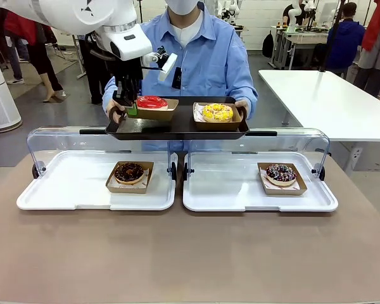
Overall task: Provide the desired donut to the person.
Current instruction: Place the picked Paper togo box onto the Handle tray extended by the person.
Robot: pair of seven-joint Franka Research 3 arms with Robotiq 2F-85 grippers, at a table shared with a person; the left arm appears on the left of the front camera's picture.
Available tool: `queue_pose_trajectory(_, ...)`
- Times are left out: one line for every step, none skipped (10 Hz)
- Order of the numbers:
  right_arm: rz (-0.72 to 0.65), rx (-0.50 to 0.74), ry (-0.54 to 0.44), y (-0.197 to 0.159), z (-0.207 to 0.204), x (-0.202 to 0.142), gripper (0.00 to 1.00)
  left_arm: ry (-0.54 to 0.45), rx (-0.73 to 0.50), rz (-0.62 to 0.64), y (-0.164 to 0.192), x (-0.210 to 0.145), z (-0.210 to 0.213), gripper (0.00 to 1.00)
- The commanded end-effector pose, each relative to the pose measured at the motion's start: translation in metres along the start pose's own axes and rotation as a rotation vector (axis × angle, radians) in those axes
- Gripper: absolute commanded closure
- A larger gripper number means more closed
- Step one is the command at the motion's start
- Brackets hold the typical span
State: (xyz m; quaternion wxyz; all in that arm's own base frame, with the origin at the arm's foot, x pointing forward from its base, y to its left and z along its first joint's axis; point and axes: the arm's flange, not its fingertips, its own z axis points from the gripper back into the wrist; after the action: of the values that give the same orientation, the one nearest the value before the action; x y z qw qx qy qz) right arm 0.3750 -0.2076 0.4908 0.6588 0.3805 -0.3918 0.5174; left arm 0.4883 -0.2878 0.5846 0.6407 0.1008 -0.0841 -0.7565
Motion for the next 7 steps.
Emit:
queue_pose_trajectory(0.0, -0.003, 0.012, 0.001, -0.001, -0.001, 0.0, 0.032, 0.029, 0.05, 0.016, -0.005, -0.003, 0.99)
queue_pose_trajectory(0.0, -0.003, 0.012, 0.001, -0.001, -0.001, 0.0, 0.032, 0.025, 0.055, 0.021, -0.009, -0.01, 0.99)
queue_pose_trajectory(0.0, -0.003, 0.012, 0.001, -0.001, -0.001, 0.0, 0.027, 0.016, 0.06, 0.027, -0.013, -0.015, 0.99)
queue_pose_trajectory(0.0, -0.003, 0.012, 0.001, -0.001, -0.001, 0.0, 0.011, 0.006, 0.063, 0.03, -0.017, -0.021, 0.99)
queue_pose_trajectory(0.0, -0.003, 0.012, 0.001, -0.001, -0.001, 0.0, 0.013, 0.008, 0.061, 0.031, -0.02, -0.027, 0.99)
queue_pose_trajectory(0.0, -0.003, 0.012, 0.001, -0.001, -0.001, 0.0, 0.005, 0.003, 0.073, 0.035, -0.023, -0.031, 0.99)
queue_pose_trajectory(0.0, -0.003, 0.012, 0.001, -0.001, -0.001, 0.0, 0.009, 0.003, 0.078, 0.038, -0.025, -0.036, 0.99)
